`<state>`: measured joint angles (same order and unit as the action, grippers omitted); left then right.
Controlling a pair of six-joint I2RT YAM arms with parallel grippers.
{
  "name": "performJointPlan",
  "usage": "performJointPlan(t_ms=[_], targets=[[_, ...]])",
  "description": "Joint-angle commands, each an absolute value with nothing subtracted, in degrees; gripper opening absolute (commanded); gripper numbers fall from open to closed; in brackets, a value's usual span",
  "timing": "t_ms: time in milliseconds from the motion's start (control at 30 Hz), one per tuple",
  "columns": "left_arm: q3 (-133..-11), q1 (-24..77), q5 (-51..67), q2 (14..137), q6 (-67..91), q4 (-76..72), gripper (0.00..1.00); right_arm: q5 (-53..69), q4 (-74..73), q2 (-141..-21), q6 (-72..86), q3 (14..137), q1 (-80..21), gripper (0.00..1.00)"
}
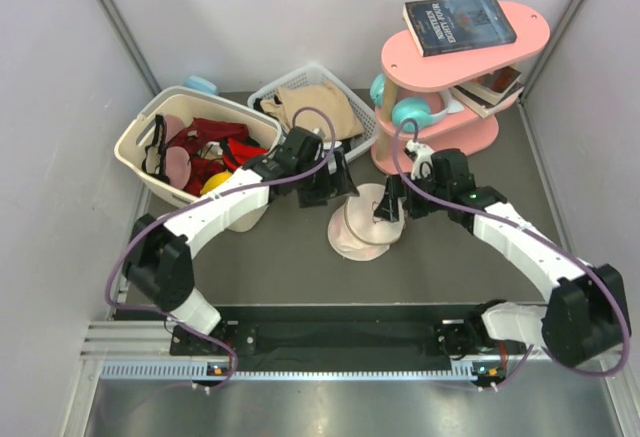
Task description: Unzip the laundry bag and remove the bra
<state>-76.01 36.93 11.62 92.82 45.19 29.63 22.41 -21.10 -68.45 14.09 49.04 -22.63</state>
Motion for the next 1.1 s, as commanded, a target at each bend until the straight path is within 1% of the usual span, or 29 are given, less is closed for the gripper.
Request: performJointPlan(t_ms=[0,200,333,433,567,700,867,933,1067], targets=[[-68.8,38.1,11.9,88.9,49.1,26.6,0.96,22.3,-14.0,-72.7,13.6,46.1,-21.9,1.0],[-63.9,39.7,13.9,90.2,53.3,18.5,0.97,25.3,-10.5,-75.8,15.6,44.0,-22.5,0.99],[-63.5,39.7,14.7,93.5,55.5,12.4,0.97,27.3,-9.7,-75.2,16.7,42.3,-25.7,0.98],[-66.0,39.7,14.6,94.9,54.6,11.8,0.97,29.8,-7.7,-74.4,19.2,40.3,-27.5,0.98],[-70.0,39.2,10.5,95.4,51.2,16.6,0.98,30.7,-7.9,-73.1,20.4,40.0,-30.1,0.98],[-70.7,37.3,7.1,93.2,49.0,22.4,0.98,25.6,-12.6,-68.4,19.4,42.1,-30.3,0.98],[-68.1,37.0,2.5,86.2,48.2,28.8,0.99,18.3,-21.0,-62.0,13.0,44.6,-28.3,0.99],[-66.3,37.4,1.7,83.3,49.3,30.1,0.98,16.2,-24.2,-60.6,11.1,44.4,-27.3,1.0],[-64.0,40.5,1.8,80.4,51.9,29.3,0.95,9.4,-25.2,-59.1,11.3,42.6,-27.0,1.0]])
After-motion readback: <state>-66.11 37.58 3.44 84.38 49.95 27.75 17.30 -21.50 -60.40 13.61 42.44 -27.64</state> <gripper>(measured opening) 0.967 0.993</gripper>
